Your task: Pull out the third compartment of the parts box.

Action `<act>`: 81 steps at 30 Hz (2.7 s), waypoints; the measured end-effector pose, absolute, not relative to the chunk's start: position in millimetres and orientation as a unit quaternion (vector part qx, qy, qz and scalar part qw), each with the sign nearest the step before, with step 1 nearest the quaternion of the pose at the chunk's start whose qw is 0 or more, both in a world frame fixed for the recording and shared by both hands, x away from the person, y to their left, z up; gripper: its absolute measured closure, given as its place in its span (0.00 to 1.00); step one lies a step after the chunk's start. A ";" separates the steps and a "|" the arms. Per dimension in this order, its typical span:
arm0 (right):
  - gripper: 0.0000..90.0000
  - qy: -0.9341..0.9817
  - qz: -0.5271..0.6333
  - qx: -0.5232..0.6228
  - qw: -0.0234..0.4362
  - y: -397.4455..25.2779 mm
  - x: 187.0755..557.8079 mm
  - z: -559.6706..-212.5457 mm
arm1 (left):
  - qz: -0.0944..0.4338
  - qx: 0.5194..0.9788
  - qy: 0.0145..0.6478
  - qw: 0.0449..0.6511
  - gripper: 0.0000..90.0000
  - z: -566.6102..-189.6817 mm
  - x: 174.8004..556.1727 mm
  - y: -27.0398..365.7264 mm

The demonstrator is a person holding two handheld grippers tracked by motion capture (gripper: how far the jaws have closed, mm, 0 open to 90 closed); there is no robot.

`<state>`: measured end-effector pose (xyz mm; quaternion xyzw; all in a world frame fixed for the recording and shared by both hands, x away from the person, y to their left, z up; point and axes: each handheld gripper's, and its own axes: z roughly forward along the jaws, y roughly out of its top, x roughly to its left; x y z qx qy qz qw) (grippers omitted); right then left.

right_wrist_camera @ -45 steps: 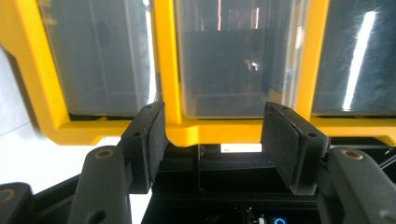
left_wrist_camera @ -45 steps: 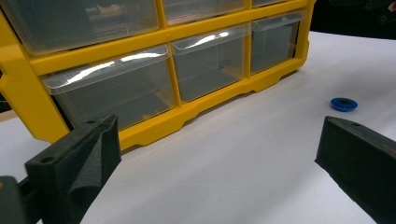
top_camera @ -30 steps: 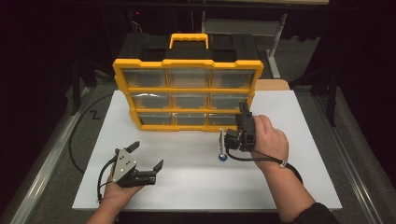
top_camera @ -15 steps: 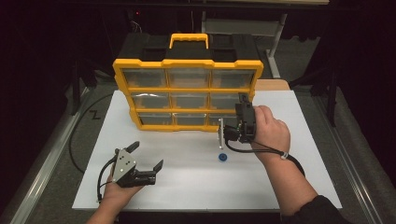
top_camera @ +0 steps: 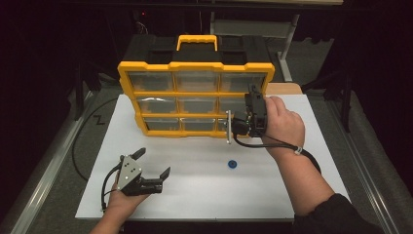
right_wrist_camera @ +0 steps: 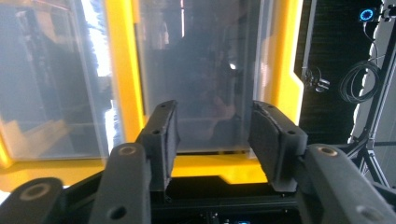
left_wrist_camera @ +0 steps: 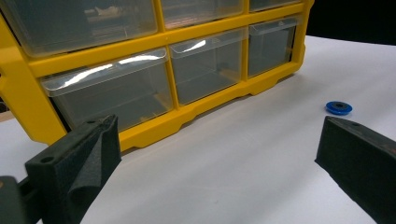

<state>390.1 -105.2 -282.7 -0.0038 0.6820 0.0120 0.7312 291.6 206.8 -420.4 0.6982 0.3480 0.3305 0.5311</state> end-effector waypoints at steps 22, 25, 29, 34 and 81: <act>0.82 0.678 -0.008 -0.023 0.735 -86.0 401.5 -257.6 | 0.326 0.700 0.345 0.535 0.01 -420.1 290.6 207.0; 0.83 0.678 -0.011 -0.021 0.735 -86.9 403.0 -255.0 | 0.326 0.700 0.344 0.534 0.01 -419.9 290.0 207.1; 0.84 0.679 -0.016 -0.021 0.734 -86.4 403.4 -256.8 | 0.326 0.700 0.344 0.535 0.01 -420.0 289.8 206.9; 0.85 0.675 -0.015 -0.020 0.738 -85.3 404.8 -256.6 | 0.324 0.702 0.344 0.533 0.01 -420.6 290.6 206.7; 0.94 0.656 -0.008 -0.001 0.754 -79.4 404.6 -262.8 | 0.324 0.697 0.347 0.537 0.01 -420.2 291.6 208.0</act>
